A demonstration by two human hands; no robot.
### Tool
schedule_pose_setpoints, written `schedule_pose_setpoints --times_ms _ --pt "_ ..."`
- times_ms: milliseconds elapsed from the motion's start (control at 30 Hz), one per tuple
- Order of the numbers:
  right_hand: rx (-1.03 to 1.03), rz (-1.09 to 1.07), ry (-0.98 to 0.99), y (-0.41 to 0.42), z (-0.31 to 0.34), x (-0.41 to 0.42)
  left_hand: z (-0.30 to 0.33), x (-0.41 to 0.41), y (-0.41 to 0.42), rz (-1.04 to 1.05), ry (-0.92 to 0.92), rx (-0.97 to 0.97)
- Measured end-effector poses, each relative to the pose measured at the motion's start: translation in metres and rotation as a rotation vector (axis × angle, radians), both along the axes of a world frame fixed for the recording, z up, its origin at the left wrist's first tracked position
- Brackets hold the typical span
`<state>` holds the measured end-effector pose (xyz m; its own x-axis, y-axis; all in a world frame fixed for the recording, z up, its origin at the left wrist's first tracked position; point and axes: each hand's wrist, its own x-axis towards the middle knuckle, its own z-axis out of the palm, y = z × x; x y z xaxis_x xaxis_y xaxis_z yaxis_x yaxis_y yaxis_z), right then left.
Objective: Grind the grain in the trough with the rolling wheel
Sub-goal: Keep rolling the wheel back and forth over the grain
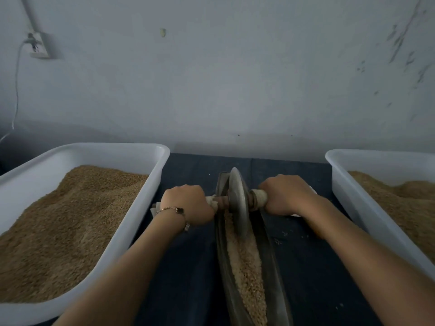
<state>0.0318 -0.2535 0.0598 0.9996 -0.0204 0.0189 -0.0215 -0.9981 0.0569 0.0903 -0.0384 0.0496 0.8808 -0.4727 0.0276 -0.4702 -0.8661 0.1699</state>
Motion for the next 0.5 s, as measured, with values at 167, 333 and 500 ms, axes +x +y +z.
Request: schedule_pose_setpoints --times_ms 167,333,500 --pt "-0.025 -0.046 -0.305 0.007 -0.03 -0.038 -0.009 -0.032 0.007 -0.048 -0.382 0.012" --pt "-0.087 0.148 -0.839 0.017 -0.071 -0.098 -0.035 -0.084 0.028 -0.179 -0.718 -0.182" --pt "-0.153 0.24 -0.968 0.016 -0.069 -0.101 -0.048 -0.094 0.039 -0.187 -0.761 -0.185"
